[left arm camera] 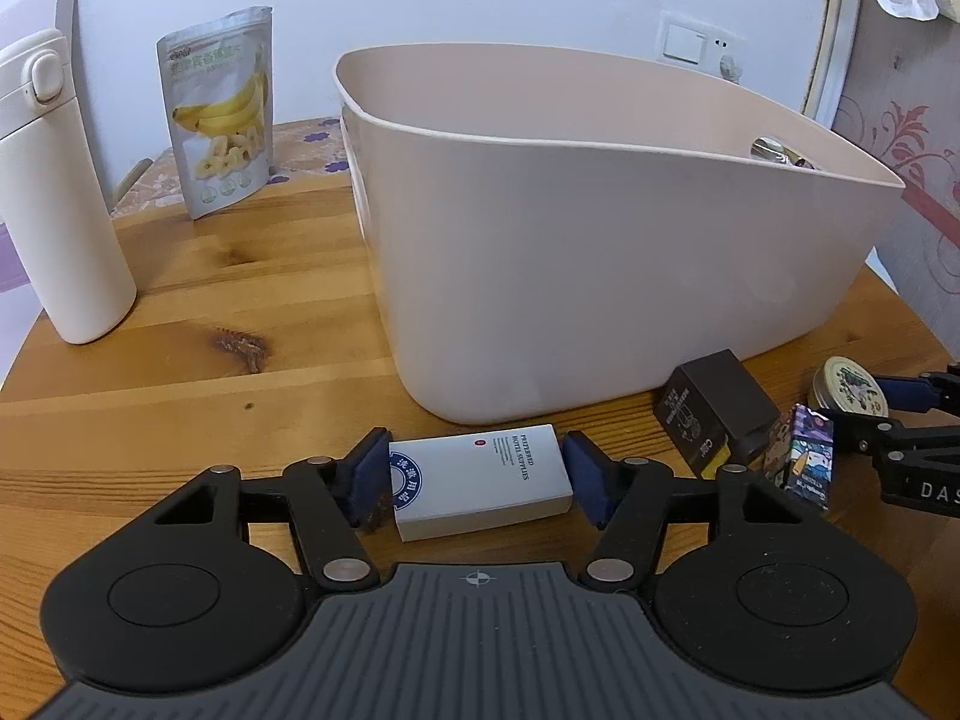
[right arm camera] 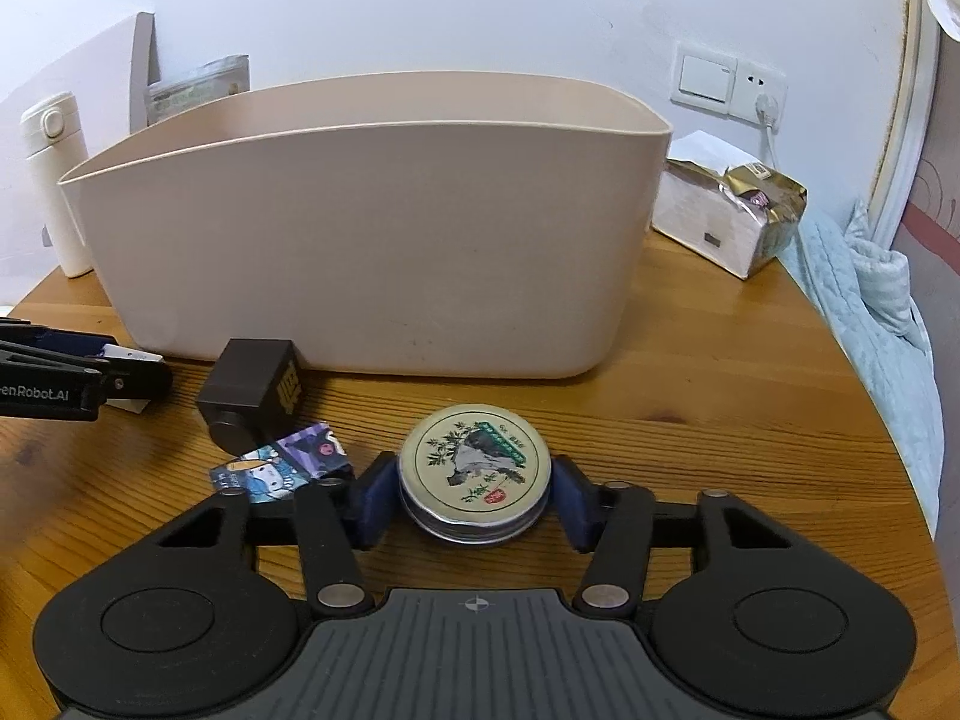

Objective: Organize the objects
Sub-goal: 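Grasp the white medicine box with left tool while right tool grasps the round metal tin, then lift the white box with left tool while right tool carries the tin over the bin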

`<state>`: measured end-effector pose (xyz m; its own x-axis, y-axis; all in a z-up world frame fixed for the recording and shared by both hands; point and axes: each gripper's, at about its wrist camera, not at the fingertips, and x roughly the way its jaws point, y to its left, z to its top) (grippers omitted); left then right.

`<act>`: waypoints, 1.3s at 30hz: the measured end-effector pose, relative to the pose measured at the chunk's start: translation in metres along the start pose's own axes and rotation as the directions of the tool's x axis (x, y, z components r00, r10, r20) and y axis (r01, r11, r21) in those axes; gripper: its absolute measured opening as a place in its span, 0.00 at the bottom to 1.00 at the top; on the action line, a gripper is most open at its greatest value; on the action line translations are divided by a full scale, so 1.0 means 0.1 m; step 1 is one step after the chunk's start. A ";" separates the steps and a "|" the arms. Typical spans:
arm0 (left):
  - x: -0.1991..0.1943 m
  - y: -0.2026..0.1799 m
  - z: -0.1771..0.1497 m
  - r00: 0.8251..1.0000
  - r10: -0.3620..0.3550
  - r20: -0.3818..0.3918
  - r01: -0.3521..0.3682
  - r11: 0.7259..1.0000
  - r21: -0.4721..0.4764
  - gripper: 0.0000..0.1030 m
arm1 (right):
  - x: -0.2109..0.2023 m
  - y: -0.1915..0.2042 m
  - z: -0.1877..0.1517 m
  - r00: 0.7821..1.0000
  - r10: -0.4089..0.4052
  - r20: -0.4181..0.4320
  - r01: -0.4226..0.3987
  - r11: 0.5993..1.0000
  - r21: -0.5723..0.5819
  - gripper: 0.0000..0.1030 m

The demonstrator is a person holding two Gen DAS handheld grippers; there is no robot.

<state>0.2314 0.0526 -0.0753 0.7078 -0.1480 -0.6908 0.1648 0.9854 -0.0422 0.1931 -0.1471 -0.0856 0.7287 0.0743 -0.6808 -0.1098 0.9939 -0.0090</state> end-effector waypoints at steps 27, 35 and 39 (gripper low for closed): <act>-0.51 -0.07 -0.10 0.998 -0.037 0.051 0.036 0.999 0.021 0.61 | -0.46 -0.09 -0.09 0.998 -0.001 0.065 0.001 1.000 0.008 0.50; -0.70 -0.03 -0.10 0.996 -0.037 0.086 0.035 0.999 0.020 0.61 | -0.68 -0.13 -0.07 0.993 -0.022 0.115 0.021 1.000 0.010 0.50; -0.84 -0.02 -0.09 0.993 -0.041 0.110 0.038 0.999 0.028 0.61 | -0.78 -0.14 -0.02 0.989 -0.024 0.143 0.023 1.000 0.008 0.50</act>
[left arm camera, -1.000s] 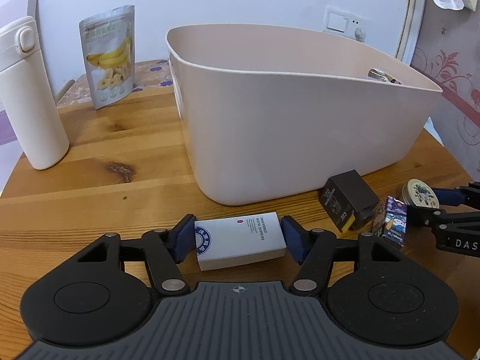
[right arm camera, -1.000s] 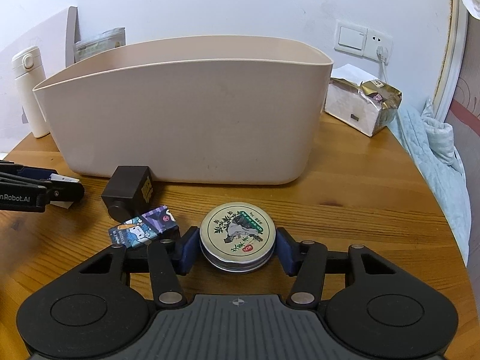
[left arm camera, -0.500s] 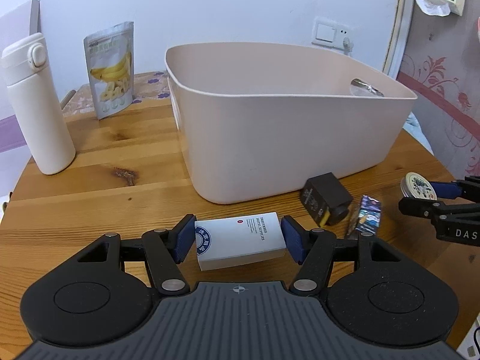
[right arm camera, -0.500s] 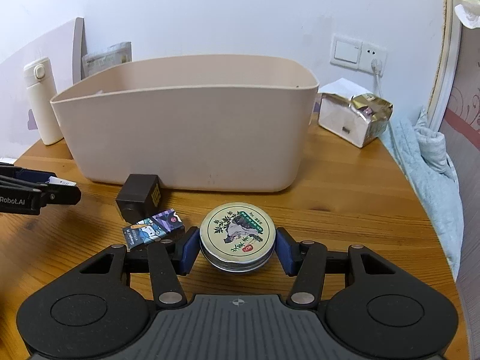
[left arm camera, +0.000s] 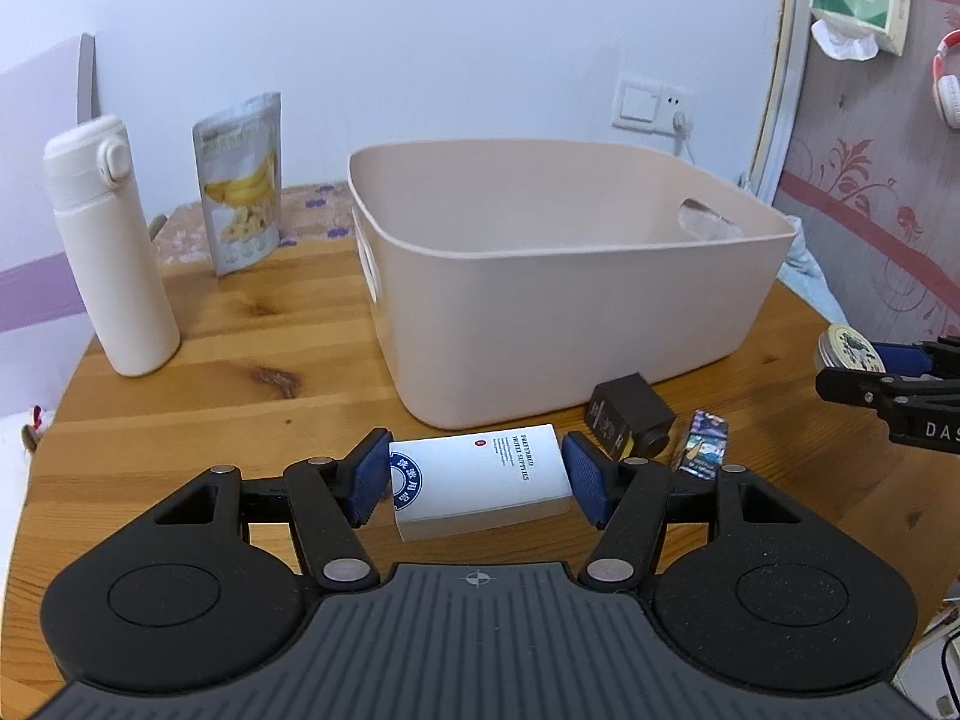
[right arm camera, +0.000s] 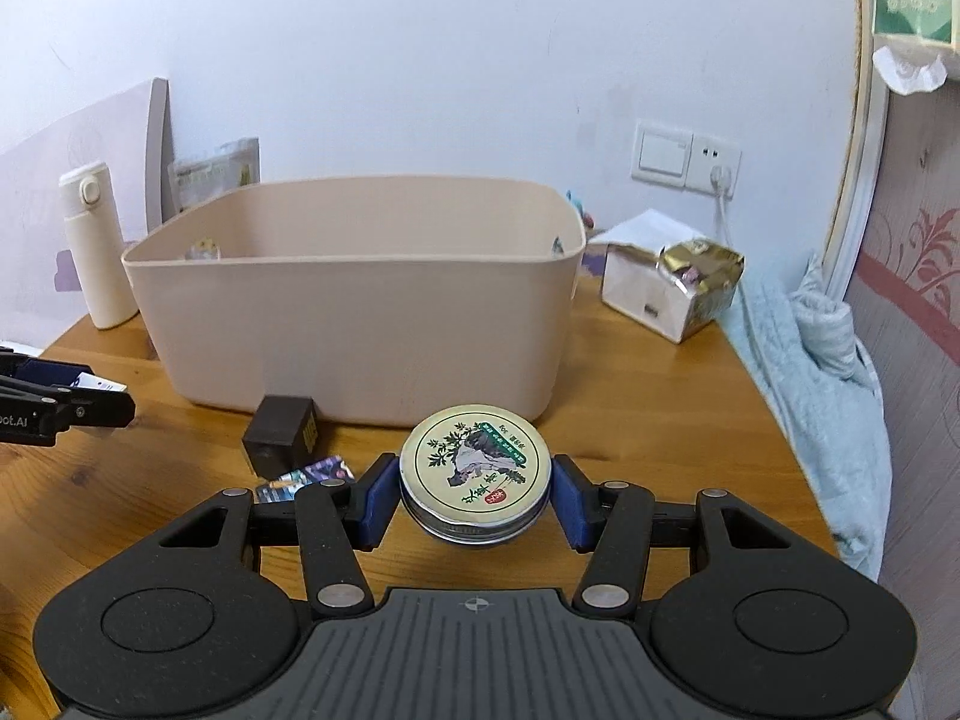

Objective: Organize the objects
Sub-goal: 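Lift the white box with left tool while right tool carries the tin over the bin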

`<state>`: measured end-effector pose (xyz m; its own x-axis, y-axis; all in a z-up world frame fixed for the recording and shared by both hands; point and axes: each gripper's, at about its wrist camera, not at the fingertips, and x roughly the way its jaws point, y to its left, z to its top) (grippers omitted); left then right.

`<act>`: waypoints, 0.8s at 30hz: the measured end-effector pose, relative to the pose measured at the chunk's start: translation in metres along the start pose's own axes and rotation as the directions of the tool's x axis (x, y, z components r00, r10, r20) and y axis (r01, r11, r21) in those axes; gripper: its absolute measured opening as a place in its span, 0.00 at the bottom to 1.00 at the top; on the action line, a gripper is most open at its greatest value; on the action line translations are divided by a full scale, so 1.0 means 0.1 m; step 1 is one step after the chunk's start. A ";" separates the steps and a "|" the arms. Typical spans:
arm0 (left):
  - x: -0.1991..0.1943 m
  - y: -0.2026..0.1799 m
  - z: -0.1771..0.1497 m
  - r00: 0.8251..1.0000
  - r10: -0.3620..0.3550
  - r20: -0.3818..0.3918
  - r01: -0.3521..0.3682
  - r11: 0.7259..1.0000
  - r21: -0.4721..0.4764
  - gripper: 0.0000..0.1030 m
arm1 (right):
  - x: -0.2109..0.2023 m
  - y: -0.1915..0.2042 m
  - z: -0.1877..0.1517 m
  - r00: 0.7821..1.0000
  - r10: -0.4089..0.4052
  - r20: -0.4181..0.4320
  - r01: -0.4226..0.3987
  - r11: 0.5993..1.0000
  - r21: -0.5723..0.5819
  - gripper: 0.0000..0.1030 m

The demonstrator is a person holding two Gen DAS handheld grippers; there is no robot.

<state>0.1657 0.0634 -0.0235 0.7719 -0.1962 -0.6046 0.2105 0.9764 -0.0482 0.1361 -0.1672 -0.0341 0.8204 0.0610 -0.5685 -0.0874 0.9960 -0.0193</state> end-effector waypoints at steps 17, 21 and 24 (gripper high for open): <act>-0.44 0.02 0.27 0.992 -0.013 0.122 0.009 1.000 0.030 0.61 | -0.29 0.02 0.27 0.992 -0.021 0.123 0.021 1.000 0.002 0.50; -0.51 0.01 0.38 0.987 -0.014 0.158 0.007 0.999 0.045 0.61 | -0.32 0.03 0.37 0.988 -0.021 0.152 0.020 1.000 0.008 0.50; -0.55 0.01 0.46 0.983 -0.016 0.182 0.007 0.999 0.048 0.61 | -0.34 0.02 0.45 0.985 -0.025 0.172 0.023 1.000 0.013 0.50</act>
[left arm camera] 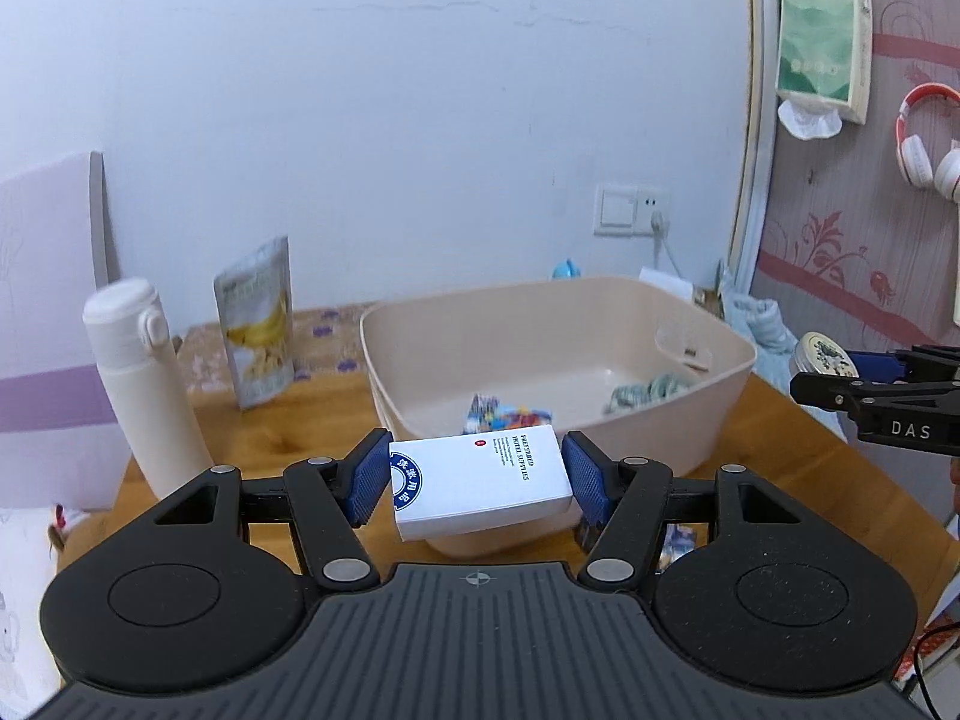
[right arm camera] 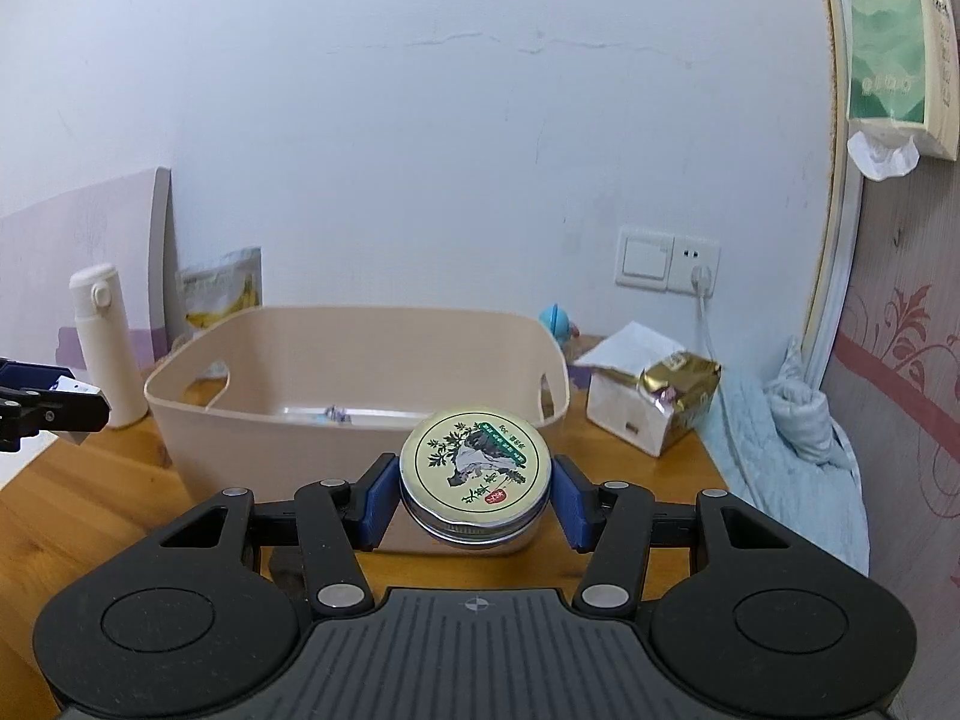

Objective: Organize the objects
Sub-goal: 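Lift the white box with left tool while right tool carries the tin over the bin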

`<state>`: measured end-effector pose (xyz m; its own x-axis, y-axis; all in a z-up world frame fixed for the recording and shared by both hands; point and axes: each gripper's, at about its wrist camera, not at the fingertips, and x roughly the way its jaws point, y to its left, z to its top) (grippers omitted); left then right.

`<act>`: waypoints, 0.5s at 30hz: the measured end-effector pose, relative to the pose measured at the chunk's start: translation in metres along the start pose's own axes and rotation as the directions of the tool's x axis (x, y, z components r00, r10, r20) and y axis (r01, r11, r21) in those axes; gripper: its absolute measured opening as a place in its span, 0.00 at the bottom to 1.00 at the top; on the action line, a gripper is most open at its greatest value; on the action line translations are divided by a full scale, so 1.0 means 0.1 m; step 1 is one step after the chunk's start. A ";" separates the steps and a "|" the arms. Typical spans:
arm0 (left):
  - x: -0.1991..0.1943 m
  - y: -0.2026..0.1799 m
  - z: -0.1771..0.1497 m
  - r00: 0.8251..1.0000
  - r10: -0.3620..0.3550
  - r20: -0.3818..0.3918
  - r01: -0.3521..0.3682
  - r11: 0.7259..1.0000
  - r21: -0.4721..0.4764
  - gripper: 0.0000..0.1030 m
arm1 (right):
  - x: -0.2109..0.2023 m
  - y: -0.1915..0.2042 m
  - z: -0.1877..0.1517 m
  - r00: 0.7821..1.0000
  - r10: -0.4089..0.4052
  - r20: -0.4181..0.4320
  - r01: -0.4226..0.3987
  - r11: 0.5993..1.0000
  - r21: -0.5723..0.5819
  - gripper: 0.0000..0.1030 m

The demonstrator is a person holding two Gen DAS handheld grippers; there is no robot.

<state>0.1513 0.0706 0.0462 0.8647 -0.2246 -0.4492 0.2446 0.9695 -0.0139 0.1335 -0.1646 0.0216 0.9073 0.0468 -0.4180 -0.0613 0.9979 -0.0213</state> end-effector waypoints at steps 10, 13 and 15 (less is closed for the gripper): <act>0.16 0.03 0.30 0.999 -0.002 0.045 0.000 1.000 0.026 0.61 | 0.08 -0.03 0.26 0.999 -0.011 0.051 0.011 1.000 0.000 0.50; 0.26 0.00 0.38 0.999 -0.005 0.048 0.002 0.999 0.044 0.61 | 0.13 -0.03 0.33 0.998 -0.012 0.060 0.012 1.000 0.001 0.50; 0.33 -0.02 0.43 0.999 -0.010 0.050 0.007 0.998 0.058 0.62 | 0.18 -0.04 0.37 0.998 -0.011 0.063 0.010 1.000 0.004 0.50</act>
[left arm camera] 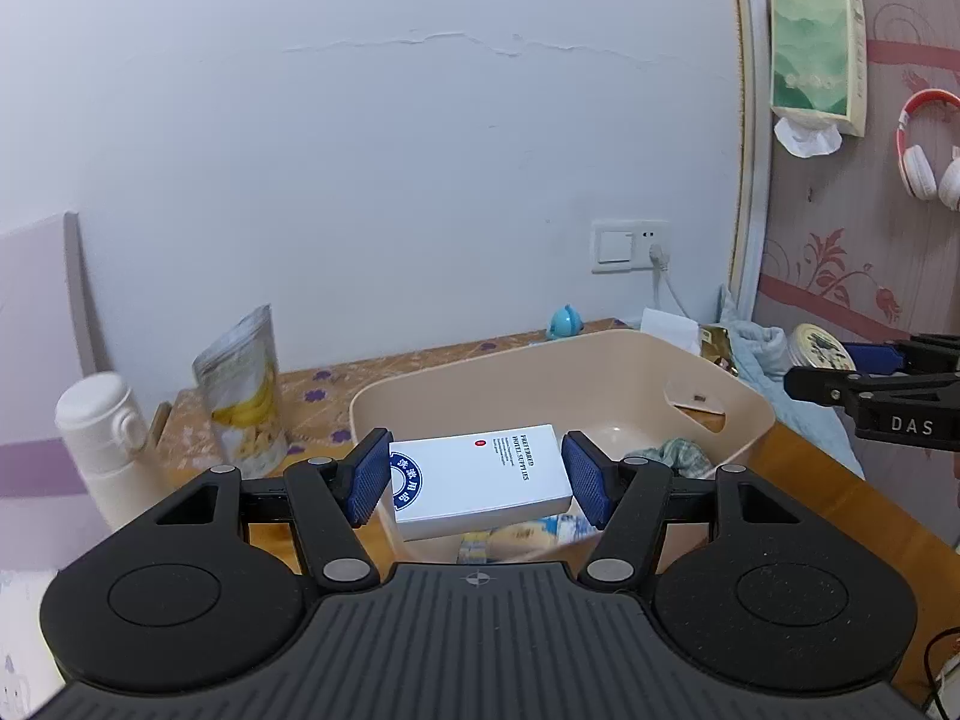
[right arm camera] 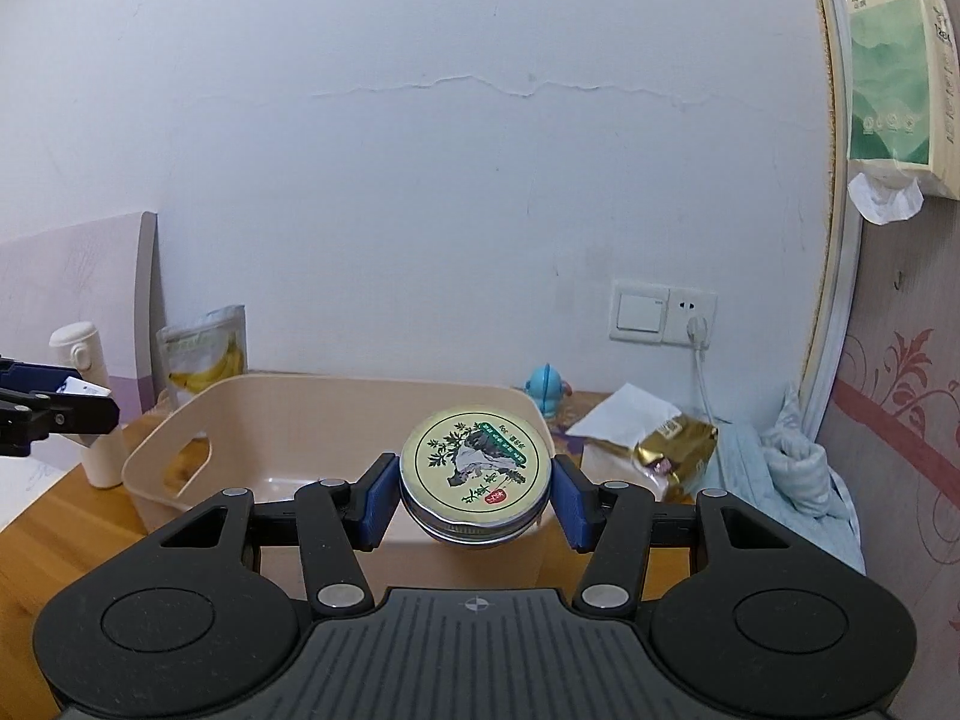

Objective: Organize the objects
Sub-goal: 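Lift the white box with left tool while right tool carries the tin over the bin, then open left tool releasing the white box while right tool drops the tin into the bin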

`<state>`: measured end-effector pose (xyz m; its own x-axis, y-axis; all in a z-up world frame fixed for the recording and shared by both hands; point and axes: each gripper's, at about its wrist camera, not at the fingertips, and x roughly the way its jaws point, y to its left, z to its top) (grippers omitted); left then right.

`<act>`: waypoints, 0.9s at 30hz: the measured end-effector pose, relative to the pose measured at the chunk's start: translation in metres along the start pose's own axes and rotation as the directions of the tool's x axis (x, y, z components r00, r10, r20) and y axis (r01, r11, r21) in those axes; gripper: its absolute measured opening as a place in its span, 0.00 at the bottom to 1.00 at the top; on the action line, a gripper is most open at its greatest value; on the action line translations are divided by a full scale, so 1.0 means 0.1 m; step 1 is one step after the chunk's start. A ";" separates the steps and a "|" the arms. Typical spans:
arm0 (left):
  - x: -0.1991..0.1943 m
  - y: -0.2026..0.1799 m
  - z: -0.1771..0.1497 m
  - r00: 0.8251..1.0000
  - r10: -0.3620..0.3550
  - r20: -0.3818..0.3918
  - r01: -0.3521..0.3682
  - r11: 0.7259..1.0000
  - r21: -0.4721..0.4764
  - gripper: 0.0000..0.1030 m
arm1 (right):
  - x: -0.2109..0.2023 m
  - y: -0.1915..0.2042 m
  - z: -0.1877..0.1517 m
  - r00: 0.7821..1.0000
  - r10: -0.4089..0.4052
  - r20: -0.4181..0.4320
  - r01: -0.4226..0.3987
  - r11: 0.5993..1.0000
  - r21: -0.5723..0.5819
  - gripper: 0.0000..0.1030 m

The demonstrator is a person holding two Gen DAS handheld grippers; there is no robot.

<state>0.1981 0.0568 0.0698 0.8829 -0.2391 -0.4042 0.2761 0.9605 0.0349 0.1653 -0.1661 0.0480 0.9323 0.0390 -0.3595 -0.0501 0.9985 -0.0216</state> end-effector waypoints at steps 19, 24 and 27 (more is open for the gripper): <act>0.84 -0.06 0.08 0.995 -0.034 -0.090 0.034 0.999 0.002 0.62 | 0.59 0.17 0.13 0.998 0.023 -0.059 -0.025 0.999 -0.034 0.50; 1.01 -0.10 0.05 0.989 -0.040 -0.139 0.042 0.999 0.013 0.62 | 0.73 0.22 0.09 0.995 0.030 -0.098 -0.036 0.998 -0.055 0.50; 1.12 -0.10 0.01 0.982 -0.049 -0.180 0.052 0.999 0.012 0.62 | 0.81 0.25 0.06 0.991 0.032 -0.129 -0.042 0.997 -0.072 0.50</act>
<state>0.2942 0.0201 0.0249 0.7852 -0.2564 -0.5636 0.3265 0.9449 0.0251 0.2420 -0.1381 0.0244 0.8761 0.0660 -0.4776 -0.1147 0.9907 -0.0735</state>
